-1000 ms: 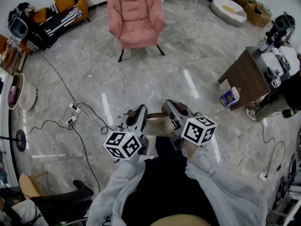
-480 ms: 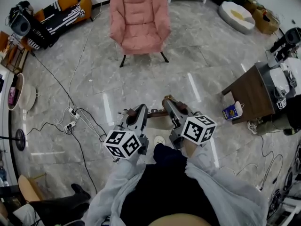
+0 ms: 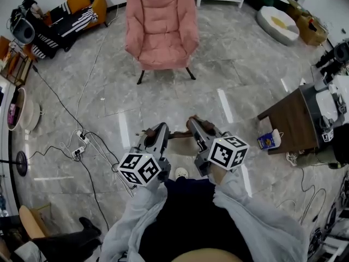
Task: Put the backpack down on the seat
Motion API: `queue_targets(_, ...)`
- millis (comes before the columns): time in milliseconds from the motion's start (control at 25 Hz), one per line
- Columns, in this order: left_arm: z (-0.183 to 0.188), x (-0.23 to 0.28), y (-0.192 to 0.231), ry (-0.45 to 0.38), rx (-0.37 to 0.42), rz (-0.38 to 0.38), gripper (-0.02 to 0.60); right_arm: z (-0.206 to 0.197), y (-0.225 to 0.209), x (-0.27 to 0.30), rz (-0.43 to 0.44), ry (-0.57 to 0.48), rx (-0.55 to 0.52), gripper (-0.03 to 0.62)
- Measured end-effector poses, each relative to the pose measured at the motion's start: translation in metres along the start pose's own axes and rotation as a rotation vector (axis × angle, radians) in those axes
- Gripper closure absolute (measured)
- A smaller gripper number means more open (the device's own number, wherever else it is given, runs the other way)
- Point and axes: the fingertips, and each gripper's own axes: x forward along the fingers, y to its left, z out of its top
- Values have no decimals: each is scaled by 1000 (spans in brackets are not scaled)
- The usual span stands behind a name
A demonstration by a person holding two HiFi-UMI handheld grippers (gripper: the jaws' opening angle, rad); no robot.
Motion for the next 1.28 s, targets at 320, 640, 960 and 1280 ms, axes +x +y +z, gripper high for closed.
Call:
queue_targets(320,-3,19,2,7,-3,14,568,9,-17,7,-3,7,9,589)
queue_targets(640,3,46,20,22,0,10,568,19,-34,29,-13,6,30,589)
queue_targets(960,28,97,43,44,-3,-18,568,57,-55,70,-39,-14,39,588)
queue_targets(1280,70,149,72,52,-8,-48,568,103,-66,122,-56,-37,46,588)
